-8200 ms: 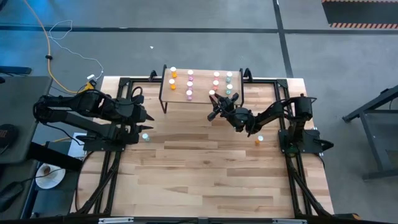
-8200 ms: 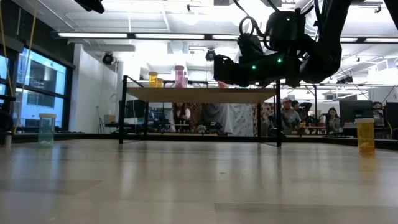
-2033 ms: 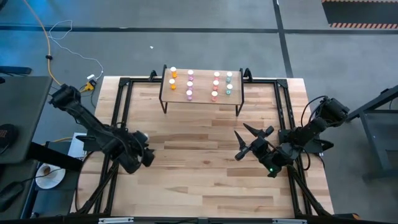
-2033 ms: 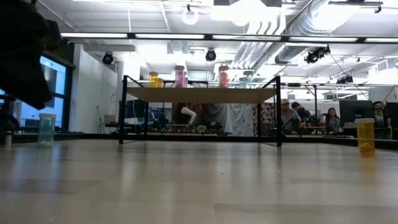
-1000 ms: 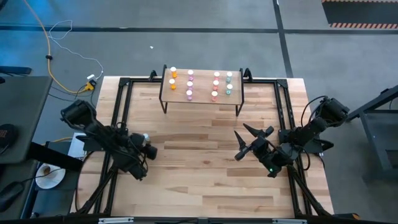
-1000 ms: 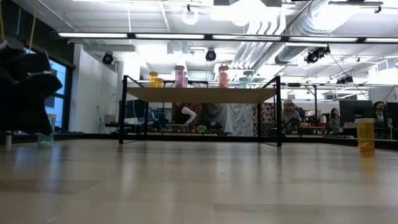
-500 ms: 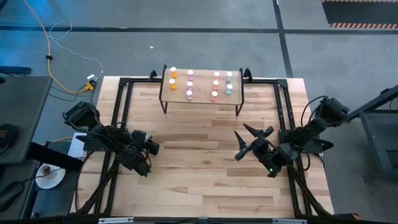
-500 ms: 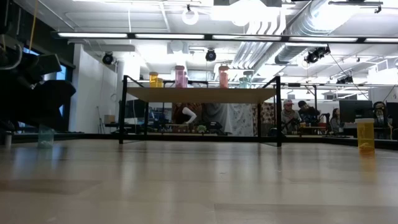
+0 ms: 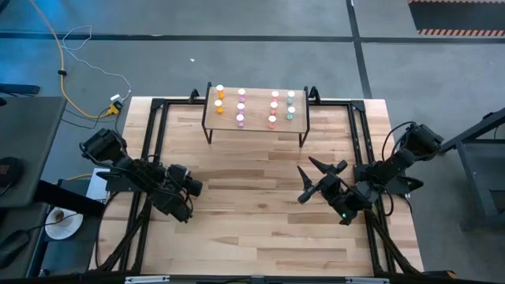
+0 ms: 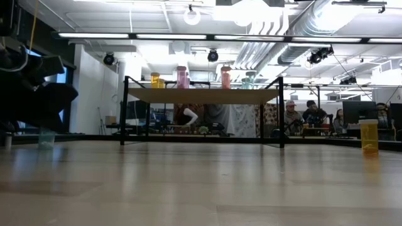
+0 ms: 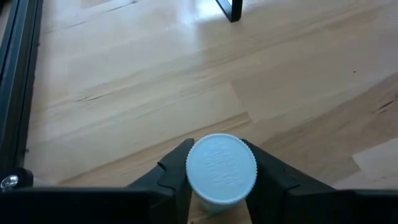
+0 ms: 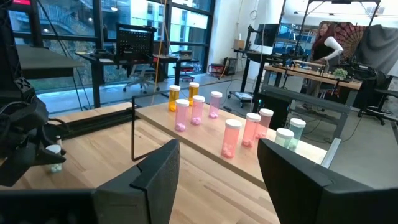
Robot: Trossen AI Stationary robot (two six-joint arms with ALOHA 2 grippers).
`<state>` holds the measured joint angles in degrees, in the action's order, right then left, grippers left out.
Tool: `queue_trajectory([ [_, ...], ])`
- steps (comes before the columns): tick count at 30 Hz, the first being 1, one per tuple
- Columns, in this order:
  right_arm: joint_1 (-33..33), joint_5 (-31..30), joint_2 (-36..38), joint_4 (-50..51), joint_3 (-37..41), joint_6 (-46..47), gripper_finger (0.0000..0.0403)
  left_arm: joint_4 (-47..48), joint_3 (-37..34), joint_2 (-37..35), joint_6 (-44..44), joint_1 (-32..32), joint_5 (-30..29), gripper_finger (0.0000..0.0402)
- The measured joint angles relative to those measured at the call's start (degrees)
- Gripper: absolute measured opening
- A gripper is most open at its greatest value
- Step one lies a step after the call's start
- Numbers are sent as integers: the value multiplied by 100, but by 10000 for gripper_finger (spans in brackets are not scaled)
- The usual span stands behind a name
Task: Pick and place medicine bottles onto shelf by color
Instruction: Put the blue pill bottle on the shelf aligned with other blue pill bottles
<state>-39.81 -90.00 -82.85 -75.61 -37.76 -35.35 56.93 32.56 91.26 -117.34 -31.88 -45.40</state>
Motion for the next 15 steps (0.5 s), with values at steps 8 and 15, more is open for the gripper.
queue_trajectory([
  [8, 0, 0, 0, -1, 0, 0, 209, -1, 0, -2, 55, -2, -17, 89],
  [15, 0, 0, 0, 0, 0, 0, 209, -2, 0, -2, 57, -24, -27, 91],
])
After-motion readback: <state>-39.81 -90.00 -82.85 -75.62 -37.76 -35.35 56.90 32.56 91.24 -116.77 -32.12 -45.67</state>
